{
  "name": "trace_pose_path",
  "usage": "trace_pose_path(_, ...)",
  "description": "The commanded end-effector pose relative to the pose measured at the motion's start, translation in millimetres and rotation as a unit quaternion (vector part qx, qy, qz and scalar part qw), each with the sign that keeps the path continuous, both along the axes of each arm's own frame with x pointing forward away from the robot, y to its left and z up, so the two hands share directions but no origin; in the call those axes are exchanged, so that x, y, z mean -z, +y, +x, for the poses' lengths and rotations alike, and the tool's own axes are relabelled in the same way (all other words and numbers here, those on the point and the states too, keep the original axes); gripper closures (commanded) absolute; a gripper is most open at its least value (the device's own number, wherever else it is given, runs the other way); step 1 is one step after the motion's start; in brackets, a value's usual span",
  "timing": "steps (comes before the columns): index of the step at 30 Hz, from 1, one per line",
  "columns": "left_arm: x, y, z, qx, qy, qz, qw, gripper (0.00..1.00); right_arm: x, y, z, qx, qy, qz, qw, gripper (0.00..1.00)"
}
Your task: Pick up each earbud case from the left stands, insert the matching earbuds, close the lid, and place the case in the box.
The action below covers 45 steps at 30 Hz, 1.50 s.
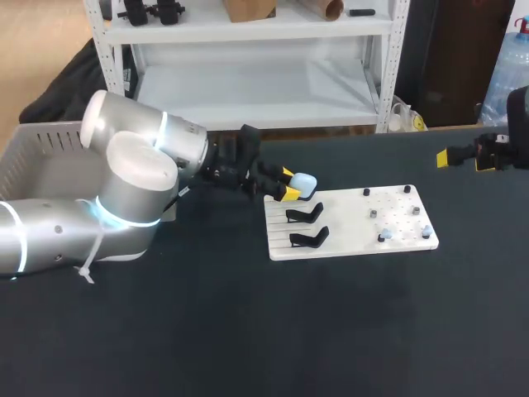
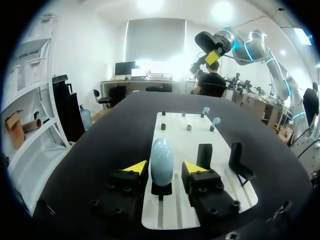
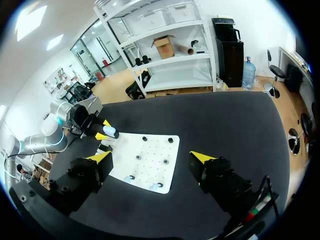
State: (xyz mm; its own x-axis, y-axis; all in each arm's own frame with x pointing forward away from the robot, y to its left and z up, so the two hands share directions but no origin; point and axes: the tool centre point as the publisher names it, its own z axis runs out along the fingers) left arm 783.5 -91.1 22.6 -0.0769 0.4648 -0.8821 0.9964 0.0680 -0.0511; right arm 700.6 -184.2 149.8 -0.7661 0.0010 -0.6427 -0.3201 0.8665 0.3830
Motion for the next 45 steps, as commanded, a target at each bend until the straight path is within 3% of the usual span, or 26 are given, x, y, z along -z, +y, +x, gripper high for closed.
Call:
trace_pose_path(1, 3.9, -1, 3.2, 0.0, 0.003, 0.0, 1.0, 0.56, 0, 0, 0.4, -0.001, 0.0, 0.0, 1.0, 0.0)
trace_pose_path(28, 4.2, -2, 9.4, -0.006, -0.003, -0.004, 1.0, 0.61, 0, 0, 0.4, -0.001, 0.0, 0.0, 1.0, 0.0)
trace_pose_path(30, 4.2, -2, 9.4, -0.005, -0.004, -0.005, 1.0, 0.66, 0, 0, 0.4, -0.001, 0.0, 0.0, 1.0, 0.0)
trace_pose_path(34, 3.8, -2, 8.5, -0.004, -0.004, -0.005, 1.0, 0.96, 0, 0, 0.4, -0.001, 0.0, 0.0, 1.0, 0.0)
trace_pose_path(35, 3.4, -2, 8.1, -0.004, -0.004, -0.006, 1.0, 1.0, 0, 0, 0.4, -0.001, 0.0, 0.0, 1.0, 0.0)
trace_pose_path(45, -15.2, 7, -6.0, 0.009, -0.023, -0.029, 0.999, 1.0, 0, 0, 0.4, -0.001, 0.0, 0.0, 1.0, 0.0)
